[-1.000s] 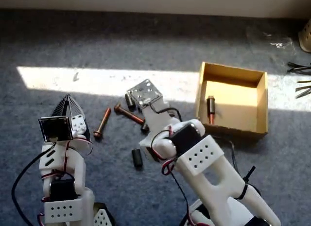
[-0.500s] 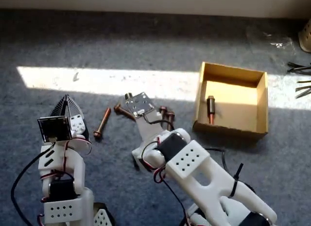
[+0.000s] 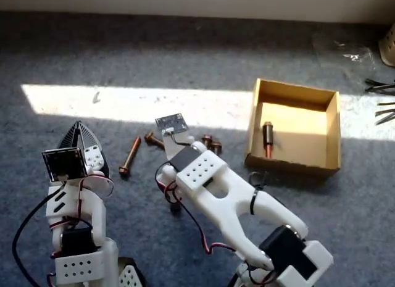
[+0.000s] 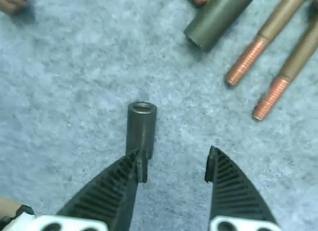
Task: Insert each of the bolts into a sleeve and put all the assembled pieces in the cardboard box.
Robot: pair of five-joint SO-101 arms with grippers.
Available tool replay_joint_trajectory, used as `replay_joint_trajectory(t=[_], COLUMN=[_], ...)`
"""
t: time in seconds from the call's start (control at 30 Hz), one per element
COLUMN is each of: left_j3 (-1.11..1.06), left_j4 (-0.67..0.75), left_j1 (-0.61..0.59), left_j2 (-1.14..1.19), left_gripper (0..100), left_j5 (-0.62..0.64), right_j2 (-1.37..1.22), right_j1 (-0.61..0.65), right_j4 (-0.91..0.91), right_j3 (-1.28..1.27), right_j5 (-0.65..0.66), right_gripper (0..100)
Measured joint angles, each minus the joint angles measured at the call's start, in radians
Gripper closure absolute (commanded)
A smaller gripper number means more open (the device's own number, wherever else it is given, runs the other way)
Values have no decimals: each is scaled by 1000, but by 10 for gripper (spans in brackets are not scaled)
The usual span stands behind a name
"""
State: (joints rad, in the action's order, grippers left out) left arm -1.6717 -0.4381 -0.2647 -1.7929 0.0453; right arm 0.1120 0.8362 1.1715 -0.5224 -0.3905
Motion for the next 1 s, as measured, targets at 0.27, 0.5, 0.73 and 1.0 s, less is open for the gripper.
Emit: replay_joint_trajectory(t=[0.27, 0.5, 0.73, 1.0], left_j3=[0, 0, 0, 0], left_j4=[0, 0, 0, 0], left_j1=[-43, -48, -48, -48], left_j2=[0, 0, 0, 0], left_gripper=[982, 982, 982, 982], left_j5=[6, 6, 6, 6], right_j2=[-112, -184, -192, -192], right_j1=[3, 72, 81, 83], right_j4=[-5, -28, -69, -104], right_j3=[80, 106, 106, 106], right_j5=[-2, 43, 63, 109], right_gripper=[822, 822, 822, 841])
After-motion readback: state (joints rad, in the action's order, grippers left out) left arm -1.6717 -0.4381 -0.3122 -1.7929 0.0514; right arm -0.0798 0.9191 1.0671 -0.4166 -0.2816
